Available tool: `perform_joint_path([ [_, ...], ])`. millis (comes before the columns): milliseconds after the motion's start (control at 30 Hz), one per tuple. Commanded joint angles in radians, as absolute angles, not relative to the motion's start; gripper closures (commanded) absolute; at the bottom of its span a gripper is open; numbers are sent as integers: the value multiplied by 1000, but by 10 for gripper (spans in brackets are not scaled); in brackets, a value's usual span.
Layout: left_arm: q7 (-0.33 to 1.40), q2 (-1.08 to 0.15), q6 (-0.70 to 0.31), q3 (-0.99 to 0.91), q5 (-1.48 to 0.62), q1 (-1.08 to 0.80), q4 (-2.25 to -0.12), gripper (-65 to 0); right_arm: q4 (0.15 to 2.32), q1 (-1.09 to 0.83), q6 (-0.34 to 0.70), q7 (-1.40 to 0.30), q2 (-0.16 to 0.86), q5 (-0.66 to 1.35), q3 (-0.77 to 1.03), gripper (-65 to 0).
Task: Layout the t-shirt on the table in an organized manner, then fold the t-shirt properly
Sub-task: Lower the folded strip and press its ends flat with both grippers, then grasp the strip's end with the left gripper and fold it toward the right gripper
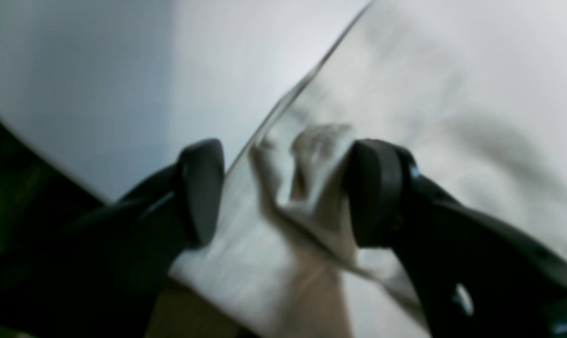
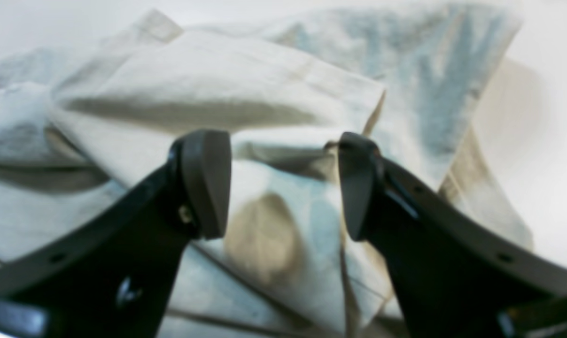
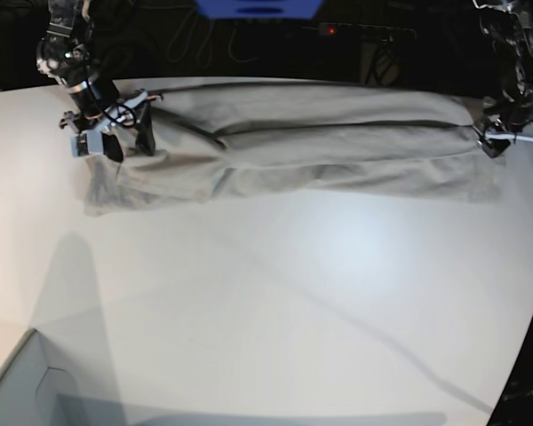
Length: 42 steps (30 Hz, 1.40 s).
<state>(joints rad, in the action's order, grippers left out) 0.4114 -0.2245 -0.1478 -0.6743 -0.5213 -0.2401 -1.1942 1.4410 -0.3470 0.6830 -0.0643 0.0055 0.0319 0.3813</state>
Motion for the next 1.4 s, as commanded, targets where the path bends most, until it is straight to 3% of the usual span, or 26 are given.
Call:
perform_joint_path([
  [0, 417, -243, -148, -674, -530, -228, -1191, -403, 1455, -343, 698, -38, 13, 48, 384, -367],
  [400, 415, -243, -148, -596, -530, -209, -1135, -382, 1455, -343, 698, -38, 13, 48, 384, -367],
  [600, 412, -243, -148, -598, -532, -209, -1135, -165, 1455, -341, 698, -38, 15, 48, 384, -367],
  [700, 417, -243, -148, -596, -530, -200, -1135, -7, 1442, -341, 698, -38, 15, 48, 384, -367],
  [933, 417, -243, -148, -599, -530, -194, -1196, 0, 1282, -285, 698, -36, 39, 2, 390, -366],
  [1200, 417, -231, -147, -596, -535, -226, -1480, 0, 1242, -271, 698, -36, 58, -1, 390, -366],
  [1367, 417, -148, -147, -584, -524, -245, -1592, 0, 1241, -271, 698, -36, 58, -1, 387, -366],
])
